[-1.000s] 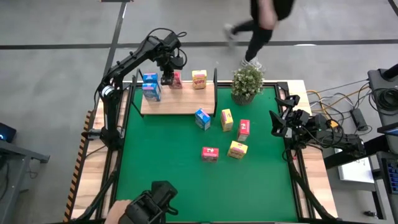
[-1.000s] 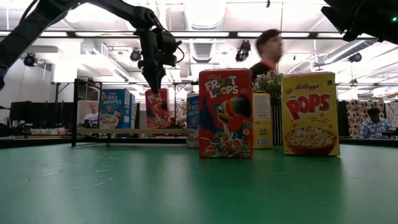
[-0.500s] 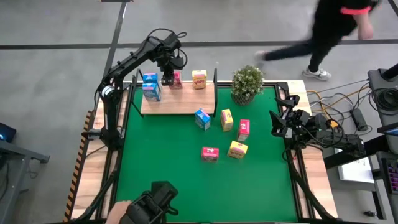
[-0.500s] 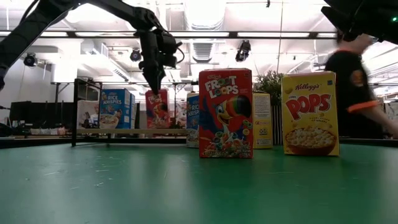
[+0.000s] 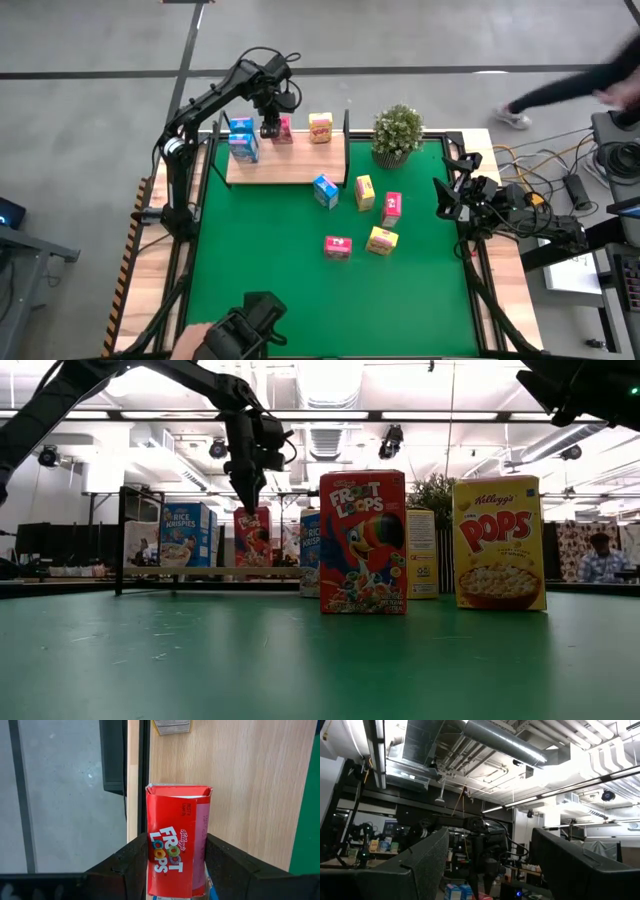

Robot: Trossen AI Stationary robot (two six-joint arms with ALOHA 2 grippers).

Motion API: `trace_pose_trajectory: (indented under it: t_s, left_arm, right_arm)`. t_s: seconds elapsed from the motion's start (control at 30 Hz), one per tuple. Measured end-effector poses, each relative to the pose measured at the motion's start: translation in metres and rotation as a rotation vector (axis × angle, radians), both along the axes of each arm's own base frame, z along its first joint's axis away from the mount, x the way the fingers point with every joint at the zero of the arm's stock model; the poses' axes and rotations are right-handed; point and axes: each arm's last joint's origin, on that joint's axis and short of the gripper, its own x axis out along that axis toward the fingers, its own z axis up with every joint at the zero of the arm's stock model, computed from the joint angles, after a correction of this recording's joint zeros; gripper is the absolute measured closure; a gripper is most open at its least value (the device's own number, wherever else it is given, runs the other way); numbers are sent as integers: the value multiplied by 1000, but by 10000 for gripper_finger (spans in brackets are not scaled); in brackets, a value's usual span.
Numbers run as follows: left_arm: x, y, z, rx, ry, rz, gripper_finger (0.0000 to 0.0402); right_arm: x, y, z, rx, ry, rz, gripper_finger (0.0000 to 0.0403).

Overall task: Stack cereal on shelf
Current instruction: Put the bottom red cereal box on the shelf

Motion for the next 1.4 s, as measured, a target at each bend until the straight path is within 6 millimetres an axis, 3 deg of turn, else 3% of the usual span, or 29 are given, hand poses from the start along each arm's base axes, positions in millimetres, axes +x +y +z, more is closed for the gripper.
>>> trace_pose_trajectory:
  t_s: [0.7,1.23,1.4]
  left_arm:
    - [0,0,0,3,2,-13,232]
    - [1,1,1,4,-14,-3,189]
    - [1,1,12,27,-42,14,189]
  right_arm:
    - [0,0,0,0,0,0,129]
    - [0,0,0,0,1,0,129]
    - [0,0,0,-1,0,0,129]
